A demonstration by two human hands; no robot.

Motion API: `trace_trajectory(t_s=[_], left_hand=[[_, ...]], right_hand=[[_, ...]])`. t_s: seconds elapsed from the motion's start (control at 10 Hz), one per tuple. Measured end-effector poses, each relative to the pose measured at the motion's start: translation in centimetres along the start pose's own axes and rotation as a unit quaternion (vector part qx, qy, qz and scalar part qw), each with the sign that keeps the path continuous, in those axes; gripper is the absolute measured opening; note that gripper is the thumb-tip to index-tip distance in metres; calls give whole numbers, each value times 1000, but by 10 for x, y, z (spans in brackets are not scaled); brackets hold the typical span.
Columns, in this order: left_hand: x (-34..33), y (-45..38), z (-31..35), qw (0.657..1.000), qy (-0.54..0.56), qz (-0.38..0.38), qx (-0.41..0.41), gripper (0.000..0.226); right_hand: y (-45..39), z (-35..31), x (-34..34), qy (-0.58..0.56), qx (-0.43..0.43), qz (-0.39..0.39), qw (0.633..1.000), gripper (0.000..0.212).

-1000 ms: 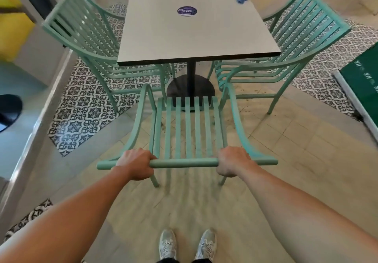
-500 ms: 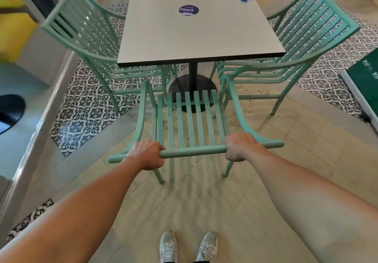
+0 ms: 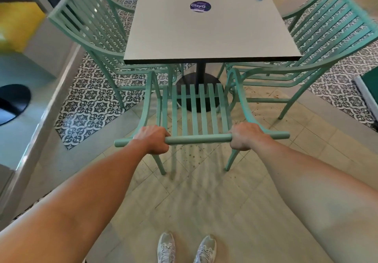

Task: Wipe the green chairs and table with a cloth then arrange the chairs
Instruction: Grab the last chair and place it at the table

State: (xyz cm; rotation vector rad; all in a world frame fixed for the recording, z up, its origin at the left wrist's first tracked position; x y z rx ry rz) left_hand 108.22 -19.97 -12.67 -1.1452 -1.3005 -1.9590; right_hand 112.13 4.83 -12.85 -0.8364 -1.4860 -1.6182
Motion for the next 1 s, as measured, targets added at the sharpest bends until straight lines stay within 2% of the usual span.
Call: trace_trajectory(t_s=[0.4, 0.5, 0.6, 0.7, 0.8, 0.9, 1.0], left_hand=[[16, -21, -11, 1000, 5, 4, 9, 34], [19, -17, -13, 999, 13, 41, 18, 31], [24, -8, -13, 990, 17, 134, 33, 39], [19, -2, -8, 971, -26, 236, 39, 71], [-1, 23, -5, 951, 24, 304, 51, 97], [-52, 59, 6, 963, 36, 267, 10, 103], [-136, 90, -15, 989, 80, 94, 79, 95]], right_hand=[[-24, 5, 9, 5, -23, 5, 1000, 16], [-23, 5, 7, 7, -36, 7, 999, 20], [-20, 6, 7, 9, -61, 23, 998, 37], [-10, 15, 4, -23, -152, 112, 982, 78], [21, 12, -14, -112, -242, 251, 930, 109], [44, -13, -53, -164, -270, 241, 918, 111], [53, -62, -107, -165, -221, 56, 960, 89]])
Point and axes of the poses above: each hand's wrist, its own y-axis away from the middle knuckle, its own x-axis out of the back of the hand, z = x × y, the point moved 9 cm from there along -y, towards the middle knuckle, and after that the axes turned 4 degrees about y, right-handed, at the moved point
